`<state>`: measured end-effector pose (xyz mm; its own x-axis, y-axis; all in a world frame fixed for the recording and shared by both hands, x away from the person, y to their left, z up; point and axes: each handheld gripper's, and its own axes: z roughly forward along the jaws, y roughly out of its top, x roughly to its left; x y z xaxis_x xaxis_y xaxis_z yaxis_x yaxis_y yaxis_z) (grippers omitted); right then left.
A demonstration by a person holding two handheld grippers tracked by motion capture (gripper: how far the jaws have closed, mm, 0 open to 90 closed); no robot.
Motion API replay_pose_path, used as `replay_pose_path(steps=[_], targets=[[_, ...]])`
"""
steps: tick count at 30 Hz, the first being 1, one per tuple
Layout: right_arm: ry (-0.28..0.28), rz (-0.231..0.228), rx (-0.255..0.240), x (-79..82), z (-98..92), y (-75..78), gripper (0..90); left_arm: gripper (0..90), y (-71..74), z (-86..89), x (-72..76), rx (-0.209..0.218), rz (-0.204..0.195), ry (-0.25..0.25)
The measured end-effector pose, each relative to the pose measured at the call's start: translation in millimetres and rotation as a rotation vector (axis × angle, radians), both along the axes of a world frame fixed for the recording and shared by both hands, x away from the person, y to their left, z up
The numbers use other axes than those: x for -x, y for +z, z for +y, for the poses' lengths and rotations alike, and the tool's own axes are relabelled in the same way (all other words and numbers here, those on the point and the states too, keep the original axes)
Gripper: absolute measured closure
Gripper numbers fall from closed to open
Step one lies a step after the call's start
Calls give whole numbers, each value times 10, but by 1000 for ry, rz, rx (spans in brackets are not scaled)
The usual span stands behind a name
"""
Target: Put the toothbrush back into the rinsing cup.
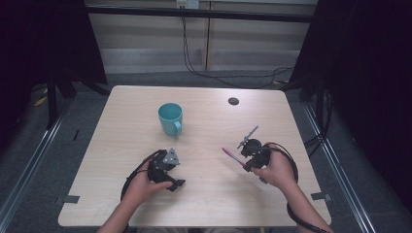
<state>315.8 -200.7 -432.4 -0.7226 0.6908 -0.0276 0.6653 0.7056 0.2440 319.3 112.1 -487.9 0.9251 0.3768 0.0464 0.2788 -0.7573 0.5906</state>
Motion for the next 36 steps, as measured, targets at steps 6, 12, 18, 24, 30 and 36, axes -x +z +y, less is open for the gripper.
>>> replay_pose_path(steps=[6, 12, 18, 24, 30, 36], targets=[[9, 4, 7, -15, 51, 24, 821, 174, 154, -65, -24, -53, -18, -56], [40, 0, 11, -22, 96, 38, 821, 175, 248, -117, -17, -120, -51, -102], [59, 12, 14, -21, 149, 47, 821, 164, 307, -213, -6, -147, -86, -174], [69, 12, 6, -25, 189, 85, 821, 194, 345, -330, 28, -205, -134, -226], [91, 25, 4, -29, 268, 69, 821, 209, 377, -412, 40, -201, -169, -235], [110, 27, 10, -40, 353, 101, 821, 219, 410, -475, 44, -219, -199, -252]])
